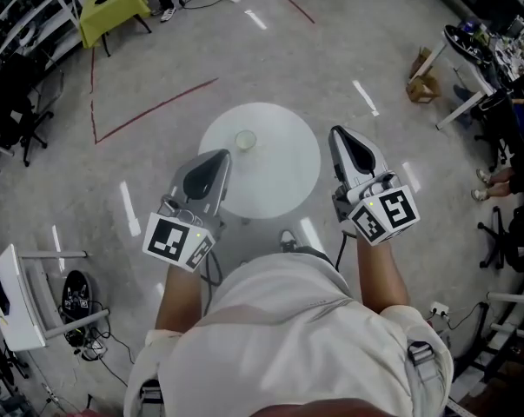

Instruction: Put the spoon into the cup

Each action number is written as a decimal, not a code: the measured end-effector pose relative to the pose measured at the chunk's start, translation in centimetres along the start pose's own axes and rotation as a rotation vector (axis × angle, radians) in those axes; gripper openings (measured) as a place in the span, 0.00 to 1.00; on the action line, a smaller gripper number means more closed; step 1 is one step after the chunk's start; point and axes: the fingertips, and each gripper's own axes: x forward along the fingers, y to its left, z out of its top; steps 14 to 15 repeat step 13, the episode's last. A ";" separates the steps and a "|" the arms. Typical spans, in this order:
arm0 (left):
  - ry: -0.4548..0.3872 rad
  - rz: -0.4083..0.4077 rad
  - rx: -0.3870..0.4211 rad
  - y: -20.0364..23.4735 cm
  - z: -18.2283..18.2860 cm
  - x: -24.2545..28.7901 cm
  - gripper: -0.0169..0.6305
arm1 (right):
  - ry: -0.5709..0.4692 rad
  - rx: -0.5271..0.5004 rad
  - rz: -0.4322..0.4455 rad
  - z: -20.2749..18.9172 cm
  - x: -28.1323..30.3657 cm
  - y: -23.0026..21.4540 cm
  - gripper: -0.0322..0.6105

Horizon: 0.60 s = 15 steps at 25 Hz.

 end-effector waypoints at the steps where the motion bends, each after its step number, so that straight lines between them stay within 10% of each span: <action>1: 0.001 0.004 0.002 -0.1 0.1 0.1 0.03 | -0.001 -0.001 0.001 0.1 -0.2 -0.1 0.06; 15: 0.010 0.029 0.013 0.2 0.3 -0.9 0.03 | -0.002 0.006 0.034 -0.2 0.7 0.7 0.06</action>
